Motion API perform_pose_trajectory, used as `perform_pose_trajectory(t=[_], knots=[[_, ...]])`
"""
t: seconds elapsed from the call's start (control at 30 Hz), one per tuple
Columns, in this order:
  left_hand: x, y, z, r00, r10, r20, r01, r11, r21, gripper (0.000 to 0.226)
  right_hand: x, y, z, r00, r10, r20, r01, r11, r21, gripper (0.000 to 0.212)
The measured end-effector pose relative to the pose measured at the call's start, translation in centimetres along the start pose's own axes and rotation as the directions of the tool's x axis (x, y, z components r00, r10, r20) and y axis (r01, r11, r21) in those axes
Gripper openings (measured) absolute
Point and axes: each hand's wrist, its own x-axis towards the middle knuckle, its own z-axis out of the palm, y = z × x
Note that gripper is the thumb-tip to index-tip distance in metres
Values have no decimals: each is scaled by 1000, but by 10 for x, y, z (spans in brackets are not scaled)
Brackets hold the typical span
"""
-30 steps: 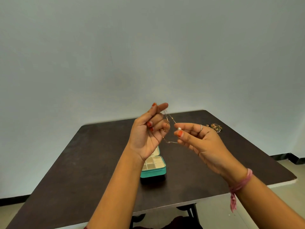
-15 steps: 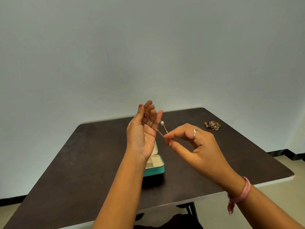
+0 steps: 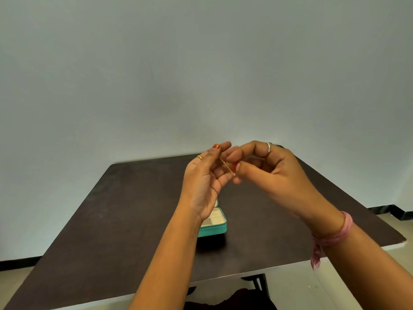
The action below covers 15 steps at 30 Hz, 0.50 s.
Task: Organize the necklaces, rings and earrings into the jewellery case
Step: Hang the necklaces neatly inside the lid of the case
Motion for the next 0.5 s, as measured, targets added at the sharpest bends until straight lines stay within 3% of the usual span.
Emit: perform_pose_trajectory(t=[0.3, 0.5], knots=[[4, -1, -6, 992, -48, 114, 42, 998, 54, 16, 10, 0, -17, 983, 165, 75, -166, 986, 2, 30], [5, -4, -14, 974, -86, 212, 48, 983, 180, 26, 11, 4, -24, 962, 244, 119, -244, 970, -11, 43]])
